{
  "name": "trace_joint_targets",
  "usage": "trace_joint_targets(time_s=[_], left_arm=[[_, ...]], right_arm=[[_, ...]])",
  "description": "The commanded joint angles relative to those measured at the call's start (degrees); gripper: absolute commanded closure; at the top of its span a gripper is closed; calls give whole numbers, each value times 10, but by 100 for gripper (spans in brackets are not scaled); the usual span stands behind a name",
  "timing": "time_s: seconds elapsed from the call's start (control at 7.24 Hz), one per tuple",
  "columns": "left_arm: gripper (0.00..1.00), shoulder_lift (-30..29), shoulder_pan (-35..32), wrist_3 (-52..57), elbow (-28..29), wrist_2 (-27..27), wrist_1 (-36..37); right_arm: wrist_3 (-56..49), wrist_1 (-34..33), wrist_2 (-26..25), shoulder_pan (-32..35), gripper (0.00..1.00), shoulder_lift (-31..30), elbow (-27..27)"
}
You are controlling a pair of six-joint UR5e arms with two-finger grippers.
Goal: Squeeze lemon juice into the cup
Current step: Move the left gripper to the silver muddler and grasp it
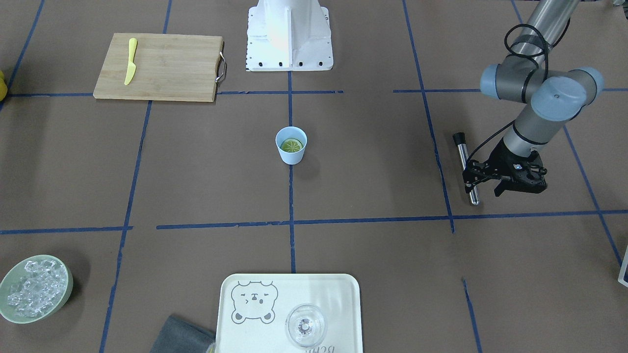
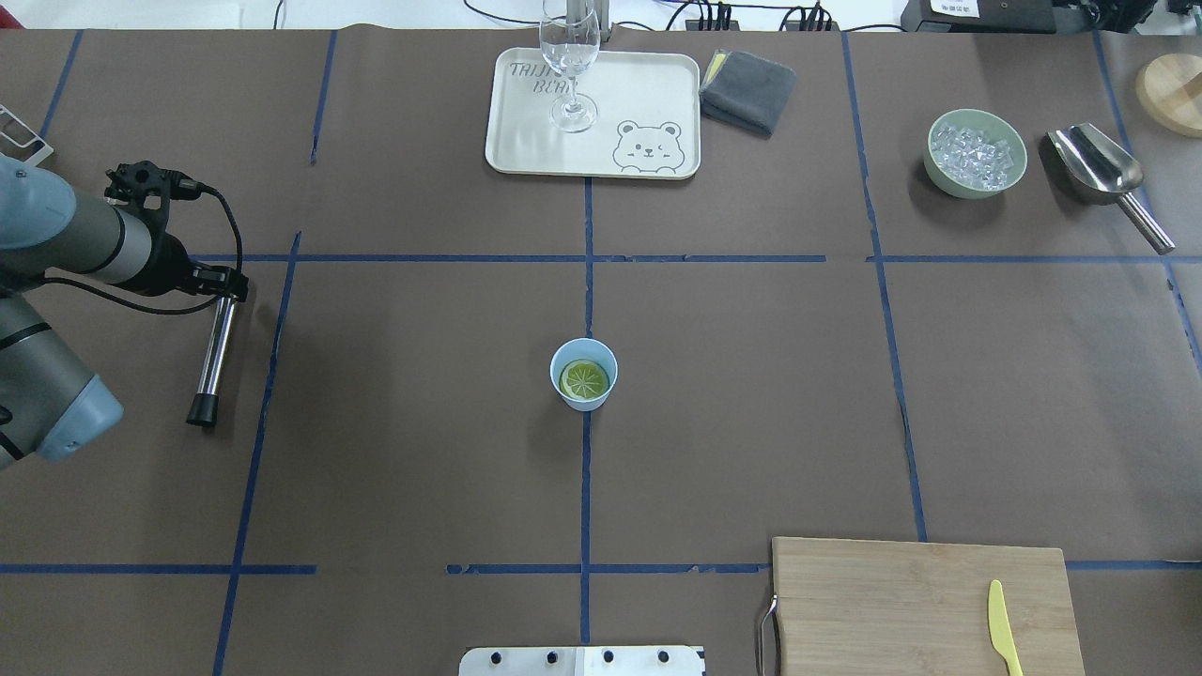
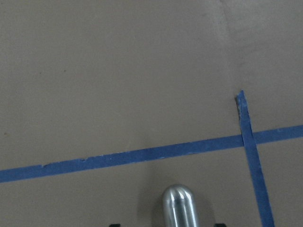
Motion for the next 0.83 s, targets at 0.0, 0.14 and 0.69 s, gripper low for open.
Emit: trace_joint_targets(time_s=[0.0,0.14,0.69], left_arm=[[36,-1,4,-1,0,1,0],[35,-2,5,-2,0,1,0],[77,-2,15,-4,0,2,0]], right_arm=[[0,0,0,0,0,0,-1],[0,0,0,0,0,0,-1],[0,0,0,0,0,0,-2]])
